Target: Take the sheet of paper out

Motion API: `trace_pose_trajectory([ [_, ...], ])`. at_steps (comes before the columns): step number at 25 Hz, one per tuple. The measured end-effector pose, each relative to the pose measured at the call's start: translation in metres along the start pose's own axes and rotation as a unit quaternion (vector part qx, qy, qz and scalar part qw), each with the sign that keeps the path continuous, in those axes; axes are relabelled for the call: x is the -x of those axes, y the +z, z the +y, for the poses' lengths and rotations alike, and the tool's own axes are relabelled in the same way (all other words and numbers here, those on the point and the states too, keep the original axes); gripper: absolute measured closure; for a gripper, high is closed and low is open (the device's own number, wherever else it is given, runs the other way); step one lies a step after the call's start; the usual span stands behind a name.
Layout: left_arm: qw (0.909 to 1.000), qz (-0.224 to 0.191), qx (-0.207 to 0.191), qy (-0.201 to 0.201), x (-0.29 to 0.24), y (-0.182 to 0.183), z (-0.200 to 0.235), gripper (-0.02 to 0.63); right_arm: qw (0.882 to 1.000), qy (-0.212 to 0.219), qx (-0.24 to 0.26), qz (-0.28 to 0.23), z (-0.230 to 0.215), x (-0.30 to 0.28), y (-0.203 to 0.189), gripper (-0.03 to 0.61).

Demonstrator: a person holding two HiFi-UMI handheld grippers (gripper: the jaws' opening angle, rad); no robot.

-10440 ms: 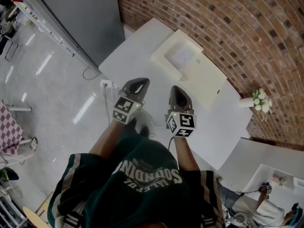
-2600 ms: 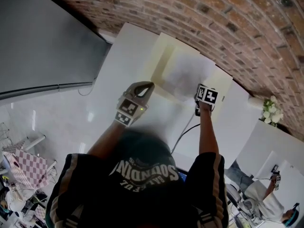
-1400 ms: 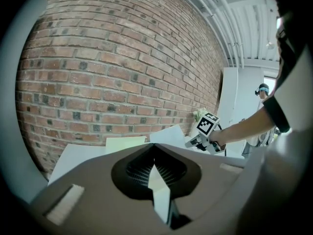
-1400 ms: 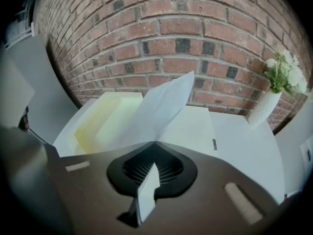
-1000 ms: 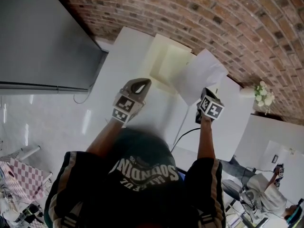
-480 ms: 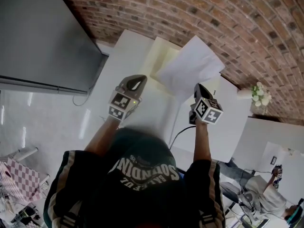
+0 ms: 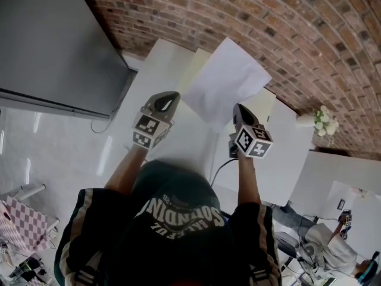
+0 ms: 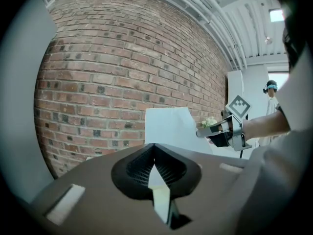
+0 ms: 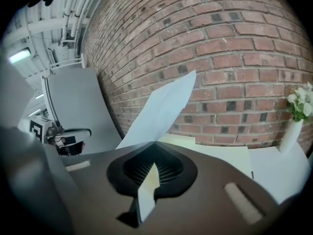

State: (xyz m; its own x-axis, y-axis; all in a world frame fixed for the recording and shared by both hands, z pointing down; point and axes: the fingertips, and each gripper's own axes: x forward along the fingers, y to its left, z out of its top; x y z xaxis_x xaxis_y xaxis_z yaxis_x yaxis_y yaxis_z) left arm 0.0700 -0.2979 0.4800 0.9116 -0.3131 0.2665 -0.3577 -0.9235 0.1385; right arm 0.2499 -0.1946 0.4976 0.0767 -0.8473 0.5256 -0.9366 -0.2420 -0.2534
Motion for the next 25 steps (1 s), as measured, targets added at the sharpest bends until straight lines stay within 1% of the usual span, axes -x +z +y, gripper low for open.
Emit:
trace_pose_trajectory([
  [5,1.0000,0.004,0.000,0.004,0.004,-0.003,0.000,0.603,1.000,0.008,0.007,0.001,0.006,-0.001,-0.003,0.577],
  [8,1.0000,-0.003,0.000,0.006,0.005,0.001,0.000,0.603,1.000,0.013,0.009,-0.001,0.011,-0.001,-0.004,0.577],
  [13,1.0000,-0.002,-0.002,0.007,0.007,0.001,-0.001,0.603,1.000,0.022,0.014,-0.003,0.020,0.000,-0.006,0.577],
  [25,1.0000,0.008,0.001,0.004,0.009,-0.008,-0.006,0.603,1.000,0.023,0.014,0.002,0.021,0.001,-0.013,0.577],
])
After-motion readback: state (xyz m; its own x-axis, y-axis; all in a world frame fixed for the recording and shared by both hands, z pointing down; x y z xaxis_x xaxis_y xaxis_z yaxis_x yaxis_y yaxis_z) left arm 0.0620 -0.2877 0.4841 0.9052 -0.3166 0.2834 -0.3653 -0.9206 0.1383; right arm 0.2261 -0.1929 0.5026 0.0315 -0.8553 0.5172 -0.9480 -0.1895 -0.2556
